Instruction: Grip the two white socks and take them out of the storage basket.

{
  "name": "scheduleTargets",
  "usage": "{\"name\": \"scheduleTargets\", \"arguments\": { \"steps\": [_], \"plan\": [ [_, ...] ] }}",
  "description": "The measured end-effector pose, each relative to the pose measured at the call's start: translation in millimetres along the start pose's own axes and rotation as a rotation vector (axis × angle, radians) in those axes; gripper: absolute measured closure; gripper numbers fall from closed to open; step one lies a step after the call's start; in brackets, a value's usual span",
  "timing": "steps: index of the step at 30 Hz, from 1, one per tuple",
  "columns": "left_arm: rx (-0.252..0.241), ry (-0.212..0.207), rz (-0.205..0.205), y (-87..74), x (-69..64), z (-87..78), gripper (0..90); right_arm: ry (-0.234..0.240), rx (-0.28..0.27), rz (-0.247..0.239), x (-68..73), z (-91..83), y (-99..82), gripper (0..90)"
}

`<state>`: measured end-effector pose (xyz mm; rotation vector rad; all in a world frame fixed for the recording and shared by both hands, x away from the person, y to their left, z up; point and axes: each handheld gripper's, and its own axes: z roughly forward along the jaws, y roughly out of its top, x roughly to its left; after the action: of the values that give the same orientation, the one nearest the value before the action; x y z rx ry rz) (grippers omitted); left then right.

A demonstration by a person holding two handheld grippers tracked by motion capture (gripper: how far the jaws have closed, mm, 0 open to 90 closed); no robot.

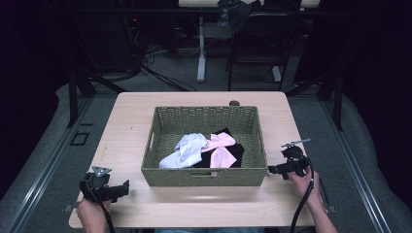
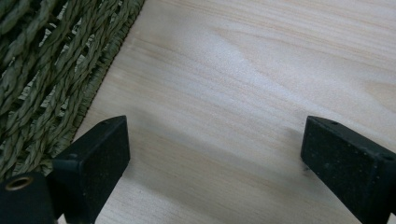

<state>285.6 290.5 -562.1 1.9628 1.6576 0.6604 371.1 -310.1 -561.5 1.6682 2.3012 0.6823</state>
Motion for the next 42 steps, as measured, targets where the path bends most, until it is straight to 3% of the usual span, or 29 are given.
{"name": "scheduleTargets", "arguments": {
  "steps": [16, 18, 22, 24, 30, 35, 42],
  "plan": [
    [0.011, -0.004, -0.003, 4.4, -0.6, -4.1, 1.3, 0.005, -0.001, 0.001, 0.6, -0.8, -1.0, 7.7],
    [0.011, -0.036, 0.001, 7.7, 0.7, -6.5, 1.8, 0.006, 0.001, 0.002, 0.1, -0.9, -1.0, 7.7],
    [0.014, -0.039, 0.005, 12.3, 1.0, -10.4, 1.7, 0.001, -0.001, 0.006, -1.0, -1.8, -1.5, 7.7],
    [0.003, -0.06, -0.025, 17.2, 3.0, -16.5, 1.5, 0.004, -0.007, 0.008, -0.9, -2.3, -2.0, 7.7],
    [0.022, -0.08, -0.038, 23.8, 3.8, -24.9, 1.5, 0.003, -0.013, 0.023, -2.0, -1.5, -3.3, 7.8],
    [0.028, -0.091, -0.017, 37.8, 2.7, -37.8, 1.1, 0.008, -0.014, 0.021, -3.5, -2.9, -3.2, 7.8],
    [0.019, -0.111, 0.028, 70.9, -0.8, -55.0, 0.4, 0.01, -0.013, 0.02, -3.0, -3.1, -2.8, 7.8]
  ]
}}
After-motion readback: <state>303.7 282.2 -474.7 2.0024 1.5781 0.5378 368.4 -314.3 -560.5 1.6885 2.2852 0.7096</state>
